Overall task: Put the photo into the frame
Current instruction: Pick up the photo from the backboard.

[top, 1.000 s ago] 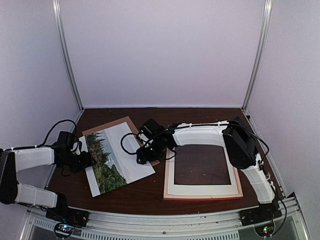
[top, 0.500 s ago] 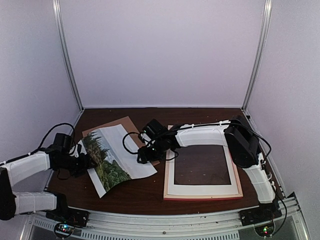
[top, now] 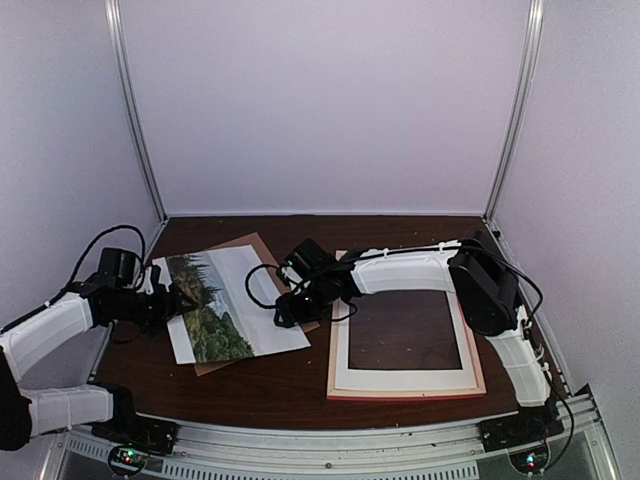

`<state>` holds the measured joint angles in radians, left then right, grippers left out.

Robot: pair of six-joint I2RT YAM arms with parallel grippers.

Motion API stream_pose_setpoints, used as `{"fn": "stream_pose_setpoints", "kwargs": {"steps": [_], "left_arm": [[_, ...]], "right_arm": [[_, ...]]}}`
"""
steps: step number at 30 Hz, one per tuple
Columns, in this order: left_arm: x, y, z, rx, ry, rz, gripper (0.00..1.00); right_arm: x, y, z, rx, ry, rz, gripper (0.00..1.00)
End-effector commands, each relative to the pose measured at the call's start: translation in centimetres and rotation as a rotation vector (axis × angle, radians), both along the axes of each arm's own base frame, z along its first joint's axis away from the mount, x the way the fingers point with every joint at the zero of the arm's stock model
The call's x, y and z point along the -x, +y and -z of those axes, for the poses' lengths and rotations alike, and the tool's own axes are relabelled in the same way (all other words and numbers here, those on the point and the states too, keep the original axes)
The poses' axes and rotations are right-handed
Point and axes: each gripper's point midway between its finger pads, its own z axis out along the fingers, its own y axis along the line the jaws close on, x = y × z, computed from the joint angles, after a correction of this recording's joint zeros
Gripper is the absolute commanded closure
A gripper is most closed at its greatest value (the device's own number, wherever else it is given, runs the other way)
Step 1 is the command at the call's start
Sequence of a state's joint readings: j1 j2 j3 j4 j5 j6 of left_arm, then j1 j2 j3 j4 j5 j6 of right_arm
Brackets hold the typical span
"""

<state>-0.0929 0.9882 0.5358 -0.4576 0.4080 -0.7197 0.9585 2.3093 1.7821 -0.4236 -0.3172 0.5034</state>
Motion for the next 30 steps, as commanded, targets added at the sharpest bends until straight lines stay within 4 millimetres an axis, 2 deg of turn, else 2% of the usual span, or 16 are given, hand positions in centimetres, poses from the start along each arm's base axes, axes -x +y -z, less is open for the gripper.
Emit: {"fn": "stream_pose_setpoints", "kwargs": {"steps": [1, 7, 11, 14, 18, 21, 27, 28, 30], "left_arm": [[-1.7, -0.9, -3.0, 0.039, -0.082, 0.027, 0.20], [-2.8, -1.5, -4.4, 0.077, -0.110, 0.032, 0.19], [-3.1, -1.7, -4.9, 0.084, -0.114, 0.045, 0.25], [-3.2, -1.9, -4.8, 0.091, -0.113, 0.049, 0.37], [-3.4, -2.1, -5.1, 0.100, -0.126, 0.059, 0.58], [-3.7, -2.2, -5.6, 0.105, -0.137, 0.068, 0.69], [-4.2, -2.7, -7.5, 0.111, -0.165, 0.106, 0.97], [-4.1, -2.7, -7.9, 0.096, -0.173, 0.122, 1.00], [-4.2, -2.6, -9.2, 0.068, -0.189, 0.140, 1.00]], "right_arm": [[2.5, -1.7, 3.9, 0.103, 0.100, -0.020, 0.41], [2.5, -1.8, 4.1, 0.109, 0.109, -0.019, 0.41], [2.7, -1.7, 4.1, 0.108, 0.111, -0.020, 0.41], [2.6, -1.7, 4.0, 0.108, 0.111, -0.022, 0.41], [2.6, -1.7, 3.5, 0.110, 0.107, -0.029, 0.41], [2.4, -1.7, 2.5, 0.112, 0.084, -0.044, 0.41], [1.7, -2.0, -0.9, 0.105, 0.013, -0.079, 0.38], [1.5, -2.1, -1.7, 0.102, -0.002, -0.084, 0.37], [1.1, -2.4, -3.5, 0.087, -0.030, -0.083, 0.36]]}}
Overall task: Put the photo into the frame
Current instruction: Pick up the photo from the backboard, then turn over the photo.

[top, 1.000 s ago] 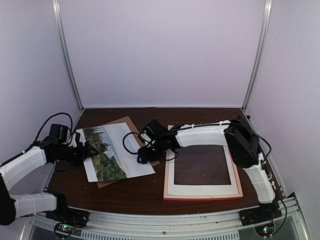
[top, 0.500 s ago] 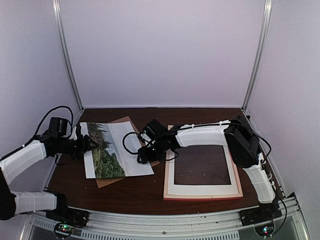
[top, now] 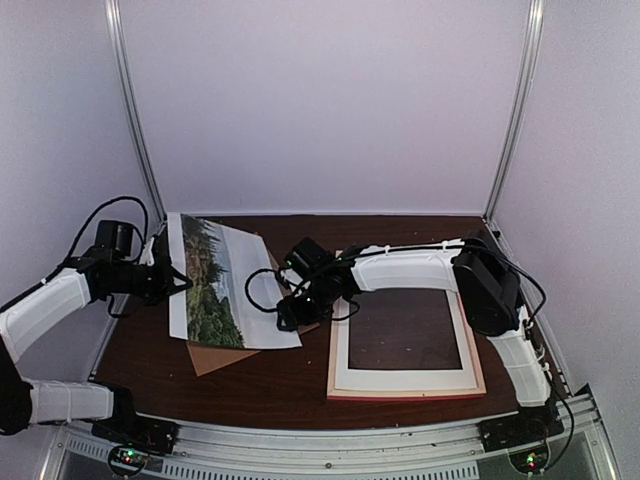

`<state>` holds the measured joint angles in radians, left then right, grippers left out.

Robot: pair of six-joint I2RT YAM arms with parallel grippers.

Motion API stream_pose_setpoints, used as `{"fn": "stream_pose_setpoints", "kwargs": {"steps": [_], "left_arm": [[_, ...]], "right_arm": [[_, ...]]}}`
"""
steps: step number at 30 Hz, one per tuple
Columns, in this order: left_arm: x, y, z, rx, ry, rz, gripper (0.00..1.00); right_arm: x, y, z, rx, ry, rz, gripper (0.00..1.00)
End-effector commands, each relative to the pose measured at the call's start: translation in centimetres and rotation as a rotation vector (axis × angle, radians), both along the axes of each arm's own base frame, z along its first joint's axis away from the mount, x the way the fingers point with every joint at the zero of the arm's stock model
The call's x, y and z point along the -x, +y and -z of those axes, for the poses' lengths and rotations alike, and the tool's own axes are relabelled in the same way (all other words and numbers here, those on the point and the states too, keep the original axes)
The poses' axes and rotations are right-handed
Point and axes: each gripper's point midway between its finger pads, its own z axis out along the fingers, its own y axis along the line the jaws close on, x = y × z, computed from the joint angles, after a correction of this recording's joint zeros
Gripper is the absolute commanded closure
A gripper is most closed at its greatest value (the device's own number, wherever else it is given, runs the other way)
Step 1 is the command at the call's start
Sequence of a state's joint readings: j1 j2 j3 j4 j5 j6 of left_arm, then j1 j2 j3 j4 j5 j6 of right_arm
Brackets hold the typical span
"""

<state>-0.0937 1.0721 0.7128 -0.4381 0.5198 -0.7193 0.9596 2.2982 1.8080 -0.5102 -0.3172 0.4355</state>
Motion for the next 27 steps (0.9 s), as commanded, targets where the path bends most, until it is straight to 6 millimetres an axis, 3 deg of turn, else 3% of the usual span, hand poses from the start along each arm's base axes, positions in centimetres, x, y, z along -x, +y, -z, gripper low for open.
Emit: {"fn": "stream_pose_setpoints", "kwargs": {"steps": [1, 5, 9, 15, 21, 27], "left_arm": [[-0.7, -0.4, -4.2, -0.042, -0.100, 0.067, 1.00], [-0.8, 0.1, -7.7, -0.124, -0.163, 0.102, 1.00], [-0.9, 1.1, -10.7, -0.245, -0.171, 0.148, 1.00], [-1.1, 2.9, -16.5, -0.414, -0.209, 0.166, 1.00], [-0.9, 5.7, -18.4, -0.649, -0.128, 0.148, 1.00], [-2.3, 3.7, -18.0, -0.793, -0.079, 0.224, 1.00]], "right_arm": [[0.2, -1.9, -3.9, 0.030, -0.034, -0.025, 0.36], [-0.6, -2.8, -7.4, 0.000, -0.081, -0.013, 0.34], [-1.2, -4.3, -9.6, 0.002, -0.111, 0.005, 0.32], [-2.0, -6.7, -11.1, 0.031, -0.154, 0.044, 0.31], [-2.4, -9.0, -9.8, 0.063, -0.133, 0.088, 0.31], [-2.4, -10.6, -9.6, 0.057, -0.116, 0.136, 0.31]]}}
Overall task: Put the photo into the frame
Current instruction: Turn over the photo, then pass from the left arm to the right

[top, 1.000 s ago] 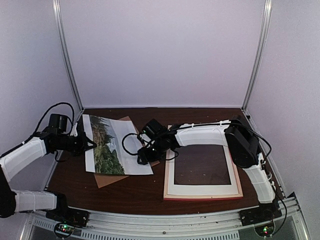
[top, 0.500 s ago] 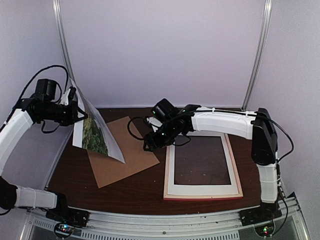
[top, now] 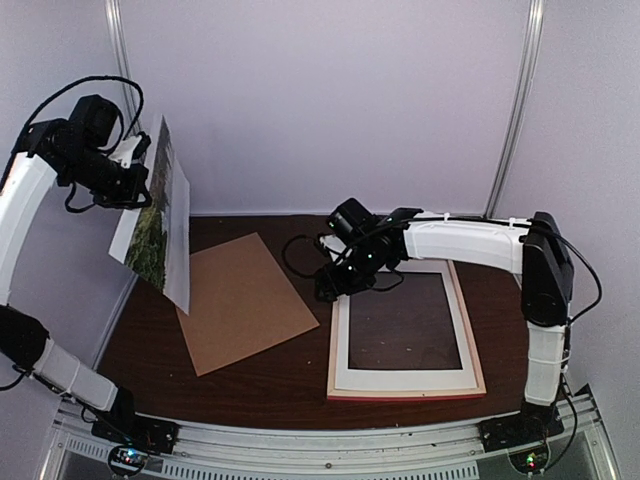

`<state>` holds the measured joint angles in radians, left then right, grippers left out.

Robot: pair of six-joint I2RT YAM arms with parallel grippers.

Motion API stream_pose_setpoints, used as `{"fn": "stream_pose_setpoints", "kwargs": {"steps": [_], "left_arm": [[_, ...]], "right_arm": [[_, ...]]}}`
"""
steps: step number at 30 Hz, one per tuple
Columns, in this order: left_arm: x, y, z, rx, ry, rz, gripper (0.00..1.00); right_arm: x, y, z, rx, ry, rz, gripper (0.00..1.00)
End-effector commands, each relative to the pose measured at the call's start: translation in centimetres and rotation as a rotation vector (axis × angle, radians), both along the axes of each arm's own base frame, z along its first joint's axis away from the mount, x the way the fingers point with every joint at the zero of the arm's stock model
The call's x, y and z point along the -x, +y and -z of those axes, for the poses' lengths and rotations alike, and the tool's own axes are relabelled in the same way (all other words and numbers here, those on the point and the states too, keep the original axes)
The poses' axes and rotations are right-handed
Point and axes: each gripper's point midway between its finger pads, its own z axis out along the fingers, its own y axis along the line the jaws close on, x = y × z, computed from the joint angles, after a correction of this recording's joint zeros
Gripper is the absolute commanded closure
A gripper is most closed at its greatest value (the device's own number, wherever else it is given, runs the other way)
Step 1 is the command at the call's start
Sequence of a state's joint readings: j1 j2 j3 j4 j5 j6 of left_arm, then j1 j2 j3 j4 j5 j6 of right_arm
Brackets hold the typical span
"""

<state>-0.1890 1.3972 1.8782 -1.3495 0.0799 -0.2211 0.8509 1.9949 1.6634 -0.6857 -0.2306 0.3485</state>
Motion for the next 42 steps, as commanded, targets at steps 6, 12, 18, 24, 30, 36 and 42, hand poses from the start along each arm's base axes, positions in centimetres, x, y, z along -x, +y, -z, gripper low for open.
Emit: {"fn": "stream_pose_setpoints", "kwargs": {"steps": [6, 12, 18, 24, 30, 36, 42], "left_arm": [[-0.4, -9.0, 5.2, -0.132, 0.155, 0.250, 1.00], [-1.1, -17.4, 10.1, 0.020, 0.228, 0.365, 1.00], [-1.1, -25.7, 17.1, 0.124, 0.331, 0.441, 1.00], [-0.1, -31.5, 22.2, 0.241, 0.386, 0.451, 1.00], [1.5, -35.1, 24.1, 0.304, 0.388, 0.449, 1.00], [2.7, -36.9, 25.2, 0.345, 0.387, 0.444, 0.97], [3.3, -37.8, 25.6, 0.368, 0.392, 0.447, 0.91]], "right_arm": [[-0.6, -2.6, -4.2, -0.125, -0.008, 0.093, 0.31], [-1.2, -4.8, -7.1, -0.272, 0.014, 0.164, 0.26], [-1.8, -7.3, -7.6, -0.310, 0.015, 0.240, 0.19], [-2.6, -7.9, -6.0, -0.350, 0.044, 0.321, 0.17], [-3.0, -7.5, -3.2, -0.397, 0.109, 0.390, 0.15], [-3.9, -7.3, -2.4, -0.422, 0.125, 0.427, 0.14], [-4.4, -7.3, -0.9, -0.415, 0.156, 0.448, 0.14]]}}
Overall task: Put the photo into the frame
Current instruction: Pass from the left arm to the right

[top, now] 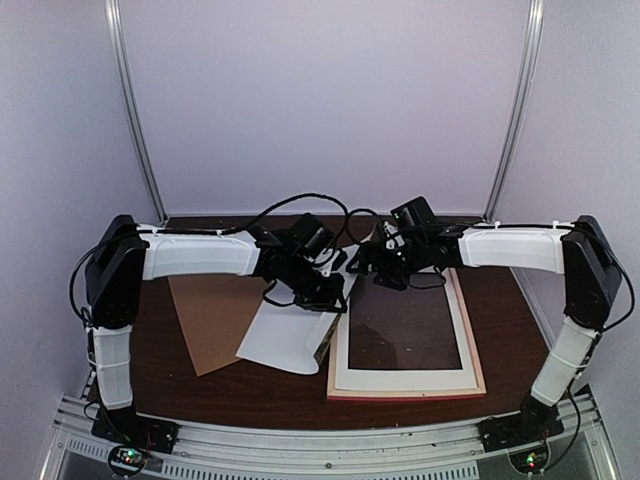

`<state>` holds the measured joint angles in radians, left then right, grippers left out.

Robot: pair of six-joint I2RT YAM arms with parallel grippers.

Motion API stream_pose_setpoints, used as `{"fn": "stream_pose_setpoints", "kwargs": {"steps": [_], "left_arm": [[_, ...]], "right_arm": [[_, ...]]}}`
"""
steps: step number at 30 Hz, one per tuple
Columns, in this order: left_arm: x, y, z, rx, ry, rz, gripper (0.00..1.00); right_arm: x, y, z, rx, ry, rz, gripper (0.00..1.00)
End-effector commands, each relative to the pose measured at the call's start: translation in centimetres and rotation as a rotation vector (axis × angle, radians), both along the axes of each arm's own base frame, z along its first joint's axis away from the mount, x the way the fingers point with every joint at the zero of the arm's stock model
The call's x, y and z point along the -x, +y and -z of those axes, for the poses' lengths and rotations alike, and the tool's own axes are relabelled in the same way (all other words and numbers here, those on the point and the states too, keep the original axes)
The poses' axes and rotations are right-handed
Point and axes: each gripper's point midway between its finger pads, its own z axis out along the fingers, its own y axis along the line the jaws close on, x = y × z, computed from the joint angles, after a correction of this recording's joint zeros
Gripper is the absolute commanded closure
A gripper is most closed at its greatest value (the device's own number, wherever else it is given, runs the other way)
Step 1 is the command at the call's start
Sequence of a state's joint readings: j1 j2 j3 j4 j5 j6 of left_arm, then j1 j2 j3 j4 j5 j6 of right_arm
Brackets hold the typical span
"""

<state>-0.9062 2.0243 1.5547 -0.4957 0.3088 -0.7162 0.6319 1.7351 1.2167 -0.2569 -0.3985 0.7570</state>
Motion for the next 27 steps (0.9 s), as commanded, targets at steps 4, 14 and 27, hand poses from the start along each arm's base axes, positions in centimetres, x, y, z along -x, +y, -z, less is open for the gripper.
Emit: {"fn": "stream_pose_setpoints", "kwargs": {"steps": [4, 14, 27], "left_arm": [[0.3, -1.8, 0.8, 0.067, 0.013, -0.012, 0.84], [1.2, -2.5, 2.1, 0.093, 0.051, -0.003, 0.72], [1.9, -3.4, 2.3, 0.116, 0.067, 0.027, 0.62]], "right_arm": [[-1.2, 0.2, 1.4, -0.044, 0.029, 0.036, 0.17], [-1.4, 0.2, 3.8, -0.048, 0.081, 0.045, 0.35], [-2.1, -1.0, 5.8, -0.014, 0.096, 0.075, 0.78]]}}
